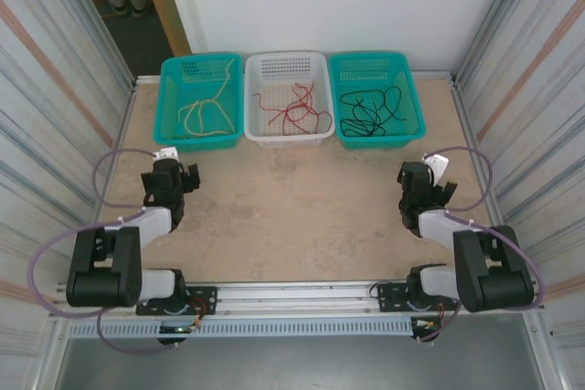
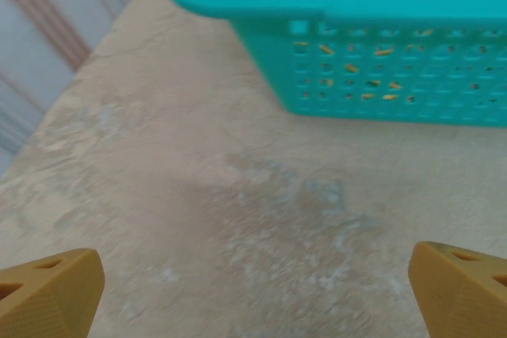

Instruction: Untangle the cables

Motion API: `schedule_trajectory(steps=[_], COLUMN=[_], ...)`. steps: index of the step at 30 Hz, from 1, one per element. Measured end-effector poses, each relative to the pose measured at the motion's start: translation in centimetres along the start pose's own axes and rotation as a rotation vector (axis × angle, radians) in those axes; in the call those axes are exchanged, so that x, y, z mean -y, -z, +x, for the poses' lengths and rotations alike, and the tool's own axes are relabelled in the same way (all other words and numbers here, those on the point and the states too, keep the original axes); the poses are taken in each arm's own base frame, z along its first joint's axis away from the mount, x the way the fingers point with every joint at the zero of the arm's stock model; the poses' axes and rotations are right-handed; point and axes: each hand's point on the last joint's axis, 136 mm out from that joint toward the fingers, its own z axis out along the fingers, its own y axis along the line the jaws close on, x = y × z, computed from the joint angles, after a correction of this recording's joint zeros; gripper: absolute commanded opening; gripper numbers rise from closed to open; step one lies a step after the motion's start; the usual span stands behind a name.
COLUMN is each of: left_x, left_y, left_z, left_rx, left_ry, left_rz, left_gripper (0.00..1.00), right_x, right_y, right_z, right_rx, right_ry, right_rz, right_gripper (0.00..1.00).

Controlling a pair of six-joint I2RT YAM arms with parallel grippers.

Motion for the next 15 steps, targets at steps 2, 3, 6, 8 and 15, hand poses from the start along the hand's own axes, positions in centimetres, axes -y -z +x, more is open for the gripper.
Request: schedule_trajectory(steps=[2, 3, 6, 8, 15], left_x=[1.2, 1.7, 3.0, 3.7, 5.4], left_y=[-0.5, -0.6, -0.9, -1.5, -1.8], left_z=[-0.9, -1.5, -2.7, -1.0, -1.1], left_rx=[0.014, 0.034, 0.143, 0.122, 0.120], left_ry=[-0.004, 0.000, 0.019, 0.007, -0.028], left_rz=[0.068, 0.100, 0.165, 0.192, 0.260], left_gripper=[0.99, 0.99, 0.99, 0.99, 0.99], right_x=[-1.8, -2.8, -4.6, -5.1, -6.1], right_y=[-0.6, -1.0, -2.2, -2.9, -3.8], right_z=[-0.3, -0.5, 0.1, 1.4, -0.8], right_rx=[0.016, 0.029, 0.044, -0.002, 0.008], right_ry=[0.032, 0.044, 0.066, 0.088, 0.044], right_rz=[-0.094, -0.151, -0.261, -0.302, -0.404], right_gripper=[0.99, 0.99, 0.99, 0.99, 0.99])
